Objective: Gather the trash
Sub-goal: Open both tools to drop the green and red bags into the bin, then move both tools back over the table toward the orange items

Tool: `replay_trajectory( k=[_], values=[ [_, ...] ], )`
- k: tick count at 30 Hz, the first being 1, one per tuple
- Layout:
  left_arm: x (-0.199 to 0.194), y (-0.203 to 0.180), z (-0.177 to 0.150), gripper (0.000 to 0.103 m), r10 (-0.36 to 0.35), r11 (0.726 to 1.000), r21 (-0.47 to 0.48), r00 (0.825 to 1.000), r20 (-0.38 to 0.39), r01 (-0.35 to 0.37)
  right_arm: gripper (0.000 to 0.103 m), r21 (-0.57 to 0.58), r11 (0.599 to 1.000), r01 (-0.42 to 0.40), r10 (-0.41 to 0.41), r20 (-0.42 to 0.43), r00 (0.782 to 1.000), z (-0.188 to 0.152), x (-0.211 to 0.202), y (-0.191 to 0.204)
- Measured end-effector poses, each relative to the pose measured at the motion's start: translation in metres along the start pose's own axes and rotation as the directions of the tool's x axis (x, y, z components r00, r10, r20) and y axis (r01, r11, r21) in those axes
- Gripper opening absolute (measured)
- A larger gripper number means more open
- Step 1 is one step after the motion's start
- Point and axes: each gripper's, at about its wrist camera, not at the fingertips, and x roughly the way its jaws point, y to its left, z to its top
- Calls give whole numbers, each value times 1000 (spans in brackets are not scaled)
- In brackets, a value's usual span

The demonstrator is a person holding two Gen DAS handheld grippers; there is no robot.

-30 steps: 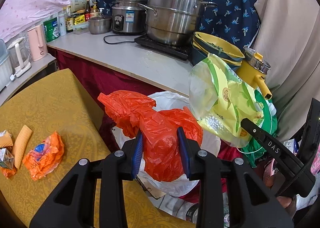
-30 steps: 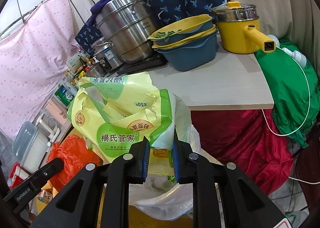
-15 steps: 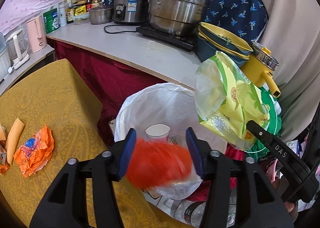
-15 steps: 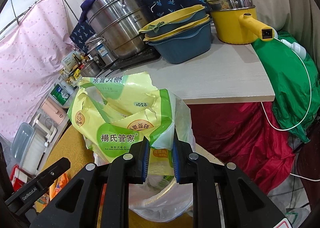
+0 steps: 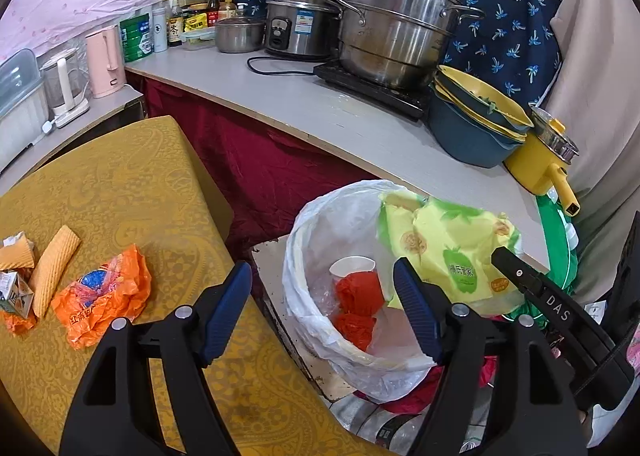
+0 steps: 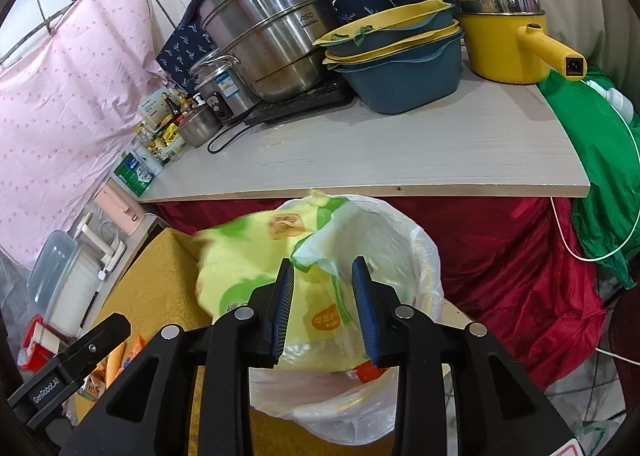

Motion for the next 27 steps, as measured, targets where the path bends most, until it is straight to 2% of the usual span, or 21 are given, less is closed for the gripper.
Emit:
replay_trajectory(
  k=[15,17,19,27],
  values=[
    [-21,33,-5,73,33,998,-55,999,24,-31,48,-36,999,-27,28,23,999,-1,-15,31],
    [-28,42,-5,80,44,997,-70,999,33,-41,53,-45,998,-35,36,28,999,-3,-18,39],
    [-36,52,-6,82,57,995,-87,997,47,-53,54,-56,997,-49,50,31,998,-4,-21,49],
    [-67,101,-13,83,122,982,-153,989,77,-110,58,-105,989,-107,110,20,994,-15,-27,94]
  ],
)
